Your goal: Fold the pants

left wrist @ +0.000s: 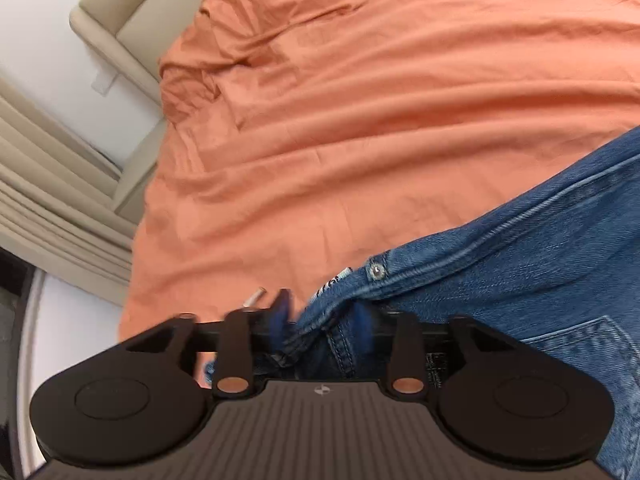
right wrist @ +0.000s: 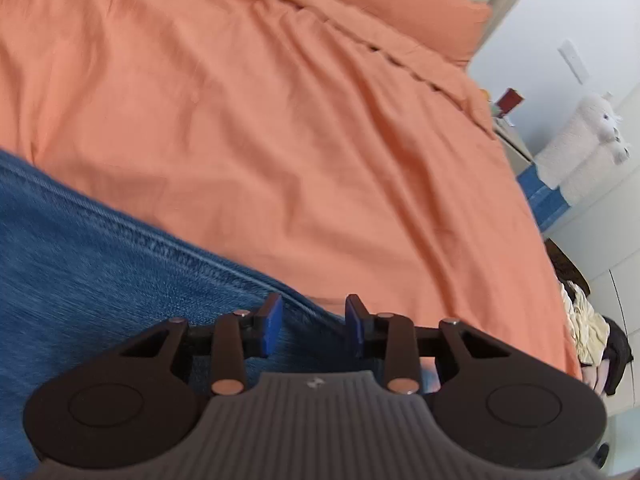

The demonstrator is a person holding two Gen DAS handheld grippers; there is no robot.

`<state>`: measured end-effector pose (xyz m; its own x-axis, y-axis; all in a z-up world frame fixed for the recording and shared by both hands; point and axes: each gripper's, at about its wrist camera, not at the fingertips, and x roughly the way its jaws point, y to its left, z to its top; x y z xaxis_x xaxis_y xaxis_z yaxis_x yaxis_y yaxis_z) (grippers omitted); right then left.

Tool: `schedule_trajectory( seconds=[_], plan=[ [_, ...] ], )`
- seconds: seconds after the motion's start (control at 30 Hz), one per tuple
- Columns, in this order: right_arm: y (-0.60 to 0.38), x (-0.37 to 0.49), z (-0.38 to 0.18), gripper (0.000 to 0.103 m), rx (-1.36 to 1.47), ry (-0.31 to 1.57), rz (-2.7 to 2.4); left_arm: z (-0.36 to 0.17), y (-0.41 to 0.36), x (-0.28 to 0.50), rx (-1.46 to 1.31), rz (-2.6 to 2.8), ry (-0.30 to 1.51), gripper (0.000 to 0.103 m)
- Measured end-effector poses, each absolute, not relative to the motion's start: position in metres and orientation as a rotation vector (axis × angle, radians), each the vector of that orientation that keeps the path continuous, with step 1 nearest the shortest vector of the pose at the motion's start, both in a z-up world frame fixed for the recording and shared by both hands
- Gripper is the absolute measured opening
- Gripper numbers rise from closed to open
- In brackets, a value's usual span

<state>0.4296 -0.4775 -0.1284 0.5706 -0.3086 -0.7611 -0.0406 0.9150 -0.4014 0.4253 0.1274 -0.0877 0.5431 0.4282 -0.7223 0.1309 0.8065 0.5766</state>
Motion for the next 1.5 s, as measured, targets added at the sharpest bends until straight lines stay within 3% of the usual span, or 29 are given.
schedule_trajectory(
  seconds=[0.03, 0.17, 0.27, 0.33, 0.57, 0.77, 0.83, 0.87, 1.0, 1.3, 1.33, 1.37, 1.4, 1.43, 1.5],
  plan=[
    [-0.48, 0.423, -0.119, 0.03, -0.378, 0.951, -0.168, -0.082, 0.124, 0.422, 0.648, 0.199, 0.967, 0.092],
    [-0.503, 0.389, -0.088, 0.032, -0.255, 0.944, -0.21, -0.058, 0.115, 0.409, 0.646, 0.215, 0.895, 0.093],
    [-0.535, 0.36, -0.078, 0.031, -0.097, 0.944, -0.249, -0.048, 0.108, 0.392, 0.613, 0.201, 0.886, 0.088],
    [-0.559, 0.337, -0.081, 0.031, 0.043, 0.945, -0.28, -0.049, 0.107, 0.379, 0.564, 0.191, 0.915, 0.08],
    [-0.62, 0.266, -0.133, 0.03, 0.516, 0.903, -0.322, -0.073, 0.116, 0.334, 0.446, 0.161, 0.964, 0.064],
    [-0.638, 0.274, -0.173, 0.03, 0.748, 0.871, -0.36, -0.093, 0.121, 0.328, 0.38, 0.189, 1.009, 0.061],
    [-0.645, 0.275, -0.178, 0.017, 0.795, 0.859, -0.375, -0.098, 0.117, 0.333, 0.404, 0.195, 1.021, 0.062],
    [-0.645, 0.276, -0.175, 0.0, 0.795, 0.836, -0.378, -0.099, 0.115, 0.335, 0.416, 0.196, 1.029, 0.062],
    [-0.635, 0.281, -0.142, 0.0, 0.6, 0.776, -0.363, -0.107, 0.114, 0.342, 0.437, 0.207, 1.053, 0.062],
    [-0.623, 0.298, -0.172, 0.0, 0.448, 0.927, -0.434, -0.108, 0.118, 0.339, 0.431, 0.192, 1.039, 0.064],
    [-0.618, 0.301, -0.17, 0.002, 0.401, 0.948, -0.428, -0.1, 0.124, 0.336, 0.393, 0.187, 1.023, 0.071],
    [-0.611, 0.304, -0.165, 0.01, 0.338, 0.97, -0.427, -0.094, 0.129, 0.333, 0.358, 0.191, 1.007, 0.075],
    [-0.602, 0.307, -0.162, 0.025, 0.279, 0.98, -0.426, -0.085, 0.137, 0.328, 0.315, 0.188, 0.977, 0.079],
    [-0.594, 0.307, -0.157, 0.031, 0.232, 0.977, -0.411, -0.076, 0.147, 0.322, 0.266, 0.183, 0.948, 0.079],
    [-0.574, 0.304, -0.147, 0.031, 0.171, 0.966, -0.355, -0.063, 0.167, 0.314, 0.173, 0.187, 0.908, 0.08]
  ],
)
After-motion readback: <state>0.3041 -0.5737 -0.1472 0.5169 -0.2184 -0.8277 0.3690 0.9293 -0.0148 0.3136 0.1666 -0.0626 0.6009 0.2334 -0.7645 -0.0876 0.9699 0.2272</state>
